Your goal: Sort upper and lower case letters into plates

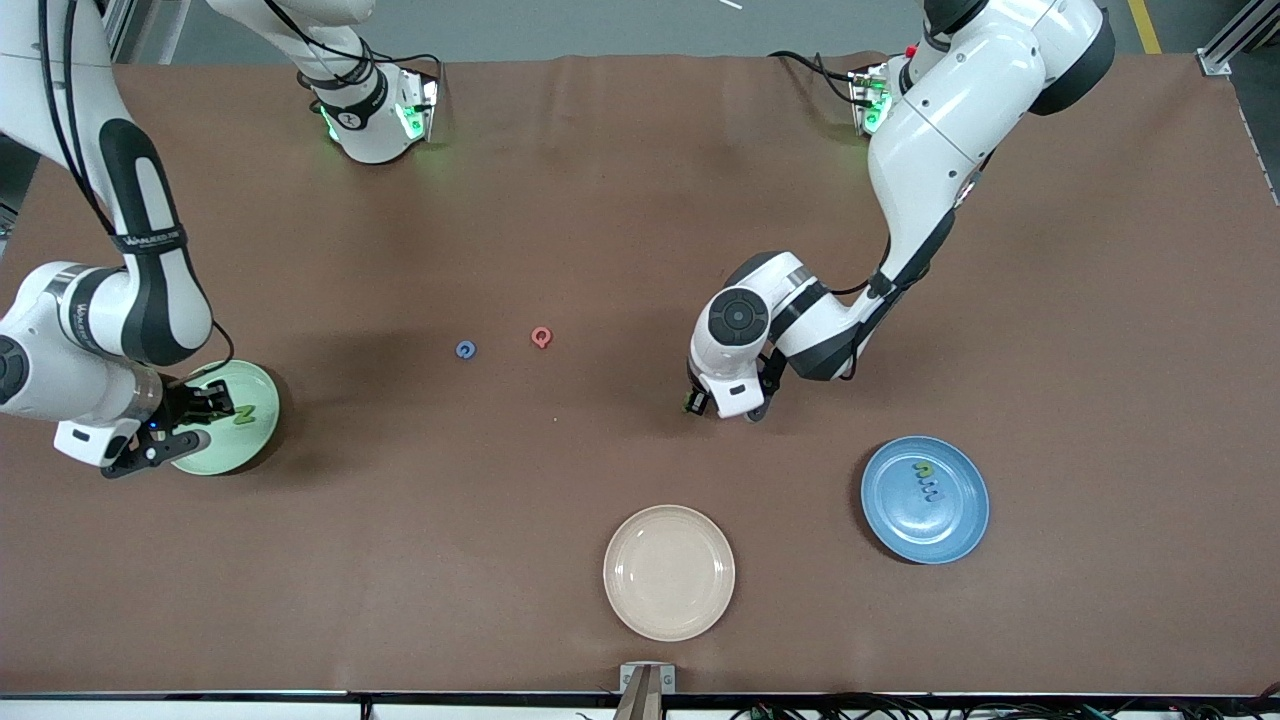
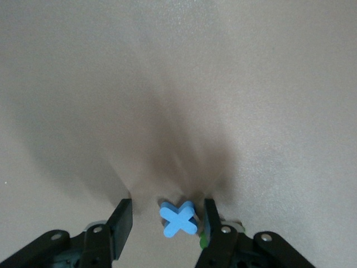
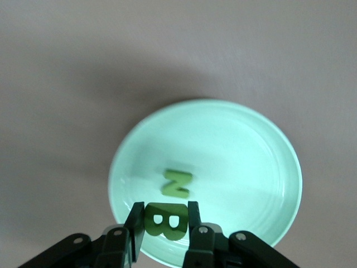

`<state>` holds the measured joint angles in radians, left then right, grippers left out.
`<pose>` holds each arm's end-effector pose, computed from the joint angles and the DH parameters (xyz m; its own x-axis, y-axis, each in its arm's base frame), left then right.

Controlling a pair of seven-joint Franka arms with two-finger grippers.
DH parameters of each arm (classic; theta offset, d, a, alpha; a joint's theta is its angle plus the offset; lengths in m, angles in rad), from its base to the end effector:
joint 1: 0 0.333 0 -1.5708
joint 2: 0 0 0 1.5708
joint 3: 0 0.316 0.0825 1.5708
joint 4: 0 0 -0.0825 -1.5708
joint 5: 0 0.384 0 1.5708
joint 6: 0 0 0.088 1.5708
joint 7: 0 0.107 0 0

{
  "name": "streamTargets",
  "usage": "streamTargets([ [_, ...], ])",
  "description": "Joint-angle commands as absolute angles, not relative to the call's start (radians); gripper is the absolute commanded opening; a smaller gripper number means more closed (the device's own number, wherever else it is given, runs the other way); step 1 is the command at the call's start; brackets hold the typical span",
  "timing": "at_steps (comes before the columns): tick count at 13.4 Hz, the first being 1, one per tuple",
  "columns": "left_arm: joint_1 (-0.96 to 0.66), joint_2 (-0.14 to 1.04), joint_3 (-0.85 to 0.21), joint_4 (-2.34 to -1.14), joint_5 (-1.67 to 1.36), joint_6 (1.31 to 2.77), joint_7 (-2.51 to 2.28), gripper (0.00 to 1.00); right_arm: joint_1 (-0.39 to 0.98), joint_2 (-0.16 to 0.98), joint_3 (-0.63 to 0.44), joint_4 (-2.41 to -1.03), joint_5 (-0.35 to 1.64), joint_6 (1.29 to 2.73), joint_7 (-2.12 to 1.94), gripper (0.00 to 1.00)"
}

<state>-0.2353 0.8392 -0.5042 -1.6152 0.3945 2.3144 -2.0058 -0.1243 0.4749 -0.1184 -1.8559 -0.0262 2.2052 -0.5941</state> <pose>0.5390 -0.4237 0.1744 0.4224 0.9033 -0.0749 0.9036 -0.4261 -0.0440 0.6095 -0.1477 0.2563 0.9197 0.3657 -0.1430 0.3684 -0.9296 -0.0085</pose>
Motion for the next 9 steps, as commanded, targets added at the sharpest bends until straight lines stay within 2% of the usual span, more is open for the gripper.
streamTargets([
  [1,-0.233,0.827,-0.503,-1.631,0.42,2.318,-2.011,0.32,-0.185,0.442,-0.092,-1.934,-0.023,2.252,-0.641,0.24],
  [3,-0.216,0.821,-0.503,-1.625,0.422,2.318,-1.981,0.03,-0.209,0.448,-0.091,-1.945,-0.021,2.263,-0.652,0.24],
  [4,-0.209,0.812,-0.503,-1.62,0.422,2.316,-1.956,0.0,-0.21,0.456,-0.091,-1.948,-0.014,2.284,-0.653,0.24],
  [9,-0.144,0.776,-0.509,-1.533,0.42,2.214,-1.78,0.0,-0.23,0.528,-0.092,-1.947,0.003,2.382,-0.684,0.26],
])
